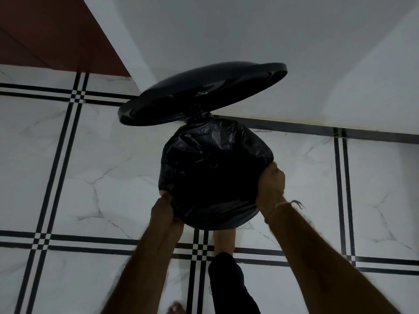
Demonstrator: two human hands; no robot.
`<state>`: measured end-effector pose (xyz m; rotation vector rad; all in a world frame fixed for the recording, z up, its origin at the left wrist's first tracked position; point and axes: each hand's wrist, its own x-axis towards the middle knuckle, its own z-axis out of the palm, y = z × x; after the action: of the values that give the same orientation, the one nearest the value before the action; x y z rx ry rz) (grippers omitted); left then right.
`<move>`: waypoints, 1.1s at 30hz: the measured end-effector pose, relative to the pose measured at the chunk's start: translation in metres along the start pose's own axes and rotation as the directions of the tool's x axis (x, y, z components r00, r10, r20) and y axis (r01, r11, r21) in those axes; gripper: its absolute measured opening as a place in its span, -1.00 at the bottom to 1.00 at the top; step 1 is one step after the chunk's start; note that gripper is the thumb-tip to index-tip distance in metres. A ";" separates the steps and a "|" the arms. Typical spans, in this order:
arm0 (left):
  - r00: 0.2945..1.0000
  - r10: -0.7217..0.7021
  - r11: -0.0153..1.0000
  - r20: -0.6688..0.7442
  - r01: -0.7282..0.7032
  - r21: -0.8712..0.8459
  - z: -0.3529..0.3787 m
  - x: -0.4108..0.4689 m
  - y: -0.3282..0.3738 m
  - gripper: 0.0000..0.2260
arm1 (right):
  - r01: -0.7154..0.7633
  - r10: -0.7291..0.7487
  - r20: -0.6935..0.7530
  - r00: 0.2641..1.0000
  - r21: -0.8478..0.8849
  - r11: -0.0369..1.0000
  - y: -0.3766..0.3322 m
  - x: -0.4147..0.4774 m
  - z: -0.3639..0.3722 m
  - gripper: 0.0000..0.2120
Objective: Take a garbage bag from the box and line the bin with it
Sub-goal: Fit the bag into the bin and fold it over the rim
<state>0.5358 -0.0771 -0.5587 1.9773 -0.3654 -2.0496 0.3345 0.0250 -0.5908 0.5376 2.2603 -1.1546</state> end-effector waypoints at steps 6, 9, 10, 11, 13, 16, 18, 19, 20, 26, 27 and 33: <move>0.997 0.069 0.997 -0.044 -0.070 -0.033 0.004 -0.005 -0.010 -0.60 | -0.112 0.112 0.005 0.994 0.066 0.991 -0.006 0.000 -0.006 -0.42; 0.997 0.075 0.997 -0.003 -0.075 -0.028 -0.001 -0.005 -0.016 -0.50 | -0.187 0.168 0.170 0.971 0.105 0.977 -0.004 0.008 -0.026 -0.48; 0.998 0.059 0.998 -0.032 -0.060 -0.025 -0.003 -0.004 -0.018 -0.45 | -0.206 0.183 0.226 0.957 0.084 0.975 -0.002 0.010 -0.035 -0.47; 0.995 0.044 0.998 -0.091 -0.047 -0.029 -0.004 -0.003 -0.021 -0.39 | -0.207 0.188 0.242 0.952 0.055 0.977 0.001 0.012 -0.041 -0.44; 0.949 0.069 0.998 -0.307 -0.062 0.032 -0.003 -0.006 -0.022 -0.32 | -0.107 0.109 0.112 0.988 -0.018 0.994 0.005 0.014 -0.046 -0.44; 0.778 0.486 0.857 -0.399 -0.334 0.393 0.005 -0.002 -0.002 -0.45 | 0.355 -0.384 -0.137 0.913 -0.193 0.915 -0.007 0.013 -0.040 -0.59; 0.725 0.646 0.713 -0.239 -0.460 0.529 0.014 0.011 0.015 -0.49 | 0.590 -0.611 -0.019 0.791 -0.235 0.772 -0.026 0.011 -0.027 -0.63; 0.750 0.643 0.698 -0.158 -0.488 0.524 0.018 0.018 0.023 -0.51 | 0.625 -0.631 0.061 0.774 -0.237 0.744 -0.034 0.011 -0.018 -0.60; 0.796 0.600 0.727 -0.084 -0.499 0.472 0.023 0.024 0.030 -0.55 | 0.634 -0.624 0.127 0.771 -0.242 0.734 -0.040 0.014 -0.011 -0.56; 0.852 0.520 0.754 0.069 -0.495 0.431 0.033 0.044 0.042 -0.58 | 0.505 -0.421 0.310 0.853 -0.286 0.814 -0.053 0.039 0.015 -0.38; 0.849 0.523 0.754 0.067 -0.498 0.429 0.033 0.047 0.041 -0.58 | 0.462 -0.368 0.333 0.868 -0.273 0.844 -0.054 0.044 0.017 -0.33; 0.836 0.536 0.736 0.119 -0.531 0.419 0.028 0.057 0.043 -0.68 | 0.340 -0.200 0.426 0.883 -0.285 0.896 -0.057 0.072 0.020 -0.21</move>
<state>0.5066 -0.1382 -0.5953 1.7930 -1.3312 -1.6678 0.2524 -0.0156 -0.6105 -0.1543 2.1560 -0.8521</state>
